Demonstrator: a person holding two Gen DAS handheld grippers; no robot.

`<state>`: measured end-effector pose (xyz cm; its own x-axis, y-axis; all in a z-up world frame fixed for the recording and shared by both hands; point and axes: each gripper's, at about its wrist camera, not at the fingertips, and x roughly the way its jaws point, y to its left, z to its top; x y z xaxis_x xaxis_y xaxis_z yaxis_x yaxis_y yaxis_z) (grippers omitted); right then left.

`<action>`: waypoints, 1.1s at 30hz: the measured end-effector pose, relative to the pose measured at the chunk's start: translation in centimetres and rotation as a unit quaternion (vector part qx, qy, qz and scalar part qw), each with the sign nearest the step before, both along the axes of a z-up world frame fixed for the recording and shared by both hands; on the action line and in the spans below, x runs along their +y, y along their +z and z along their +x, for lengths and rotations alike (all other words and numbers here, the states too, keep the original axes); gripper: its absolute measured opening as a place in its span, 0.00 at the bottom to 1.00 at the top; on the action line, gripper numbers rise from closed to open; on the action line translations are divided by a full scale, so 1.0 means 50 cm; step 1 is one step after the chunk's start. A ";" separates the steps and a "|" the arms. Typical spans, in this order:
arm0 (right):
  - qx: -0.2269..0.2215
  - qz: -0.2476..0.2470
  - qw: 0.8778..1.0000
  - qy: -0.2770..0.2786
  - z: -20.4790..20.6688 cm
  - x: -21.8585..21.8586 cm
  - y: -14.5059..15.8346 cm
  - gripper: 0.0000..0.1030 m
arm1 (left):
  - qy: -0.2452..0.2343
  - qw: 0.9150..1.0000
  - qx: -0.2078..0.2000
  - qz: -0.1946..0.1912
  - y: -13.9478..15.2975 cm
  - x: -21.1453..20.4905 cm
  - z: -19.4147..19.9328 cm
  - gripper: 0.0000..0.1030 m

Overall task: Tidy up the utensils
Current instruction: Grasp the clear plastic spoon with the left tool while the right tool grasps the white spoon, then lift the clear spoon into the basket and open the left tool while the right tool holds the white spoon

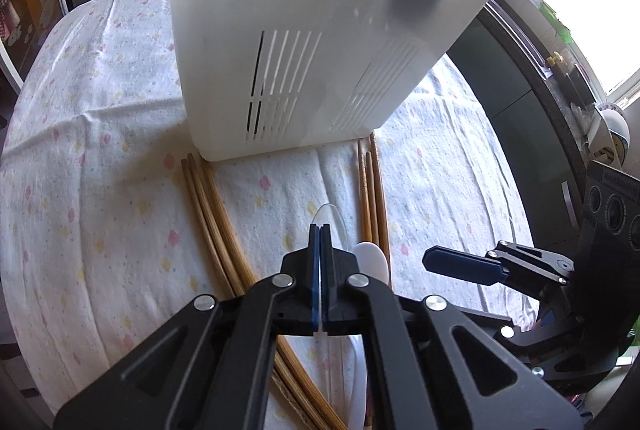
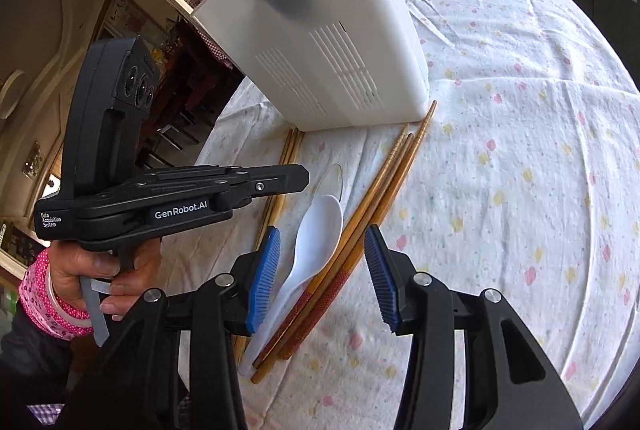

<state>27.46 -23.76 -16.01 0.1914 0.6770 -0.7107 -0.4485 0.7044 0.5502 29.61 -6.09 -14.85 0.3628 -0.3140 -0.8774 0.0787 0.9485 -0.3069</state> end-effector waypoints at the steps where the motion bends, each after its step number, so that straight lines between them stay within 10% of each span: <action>1: 0.007 0.001 1.000 0.000 0.006 0.003 -0.007 0.44 | 0.007 1.000 0.003 -0.003 -0.002 0.007 0.002 0.00; 12: 0.032 -0.001 0.999 0.017 0.036 0.056 -0.041 0.38 | 0.005 1.000 0.001 0.012 0.001 0.045 -0.004 0.00; 15: 0.039 -0.008 0.999 0.002 0.044 0.056 -0.053 0.05 | 0.000 1.000 0.004 0.010 -0.001 0.039 -0.001 0.01; 33: 0.029 0.037 0.998 -0.043 0.031 -0.068 -0.004 0.03 | -0.011 0.997 0.064 0.050 -0.008 -0.043 -0.031 0.14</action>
<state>29.03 -27.14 -16.20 0.2109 0.7107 -0.6711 -0.3545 0.6954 0.6251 28.08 -8.24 -15.26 0.2398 -0.2291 -0.9434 0.0667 0.9734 -0.2194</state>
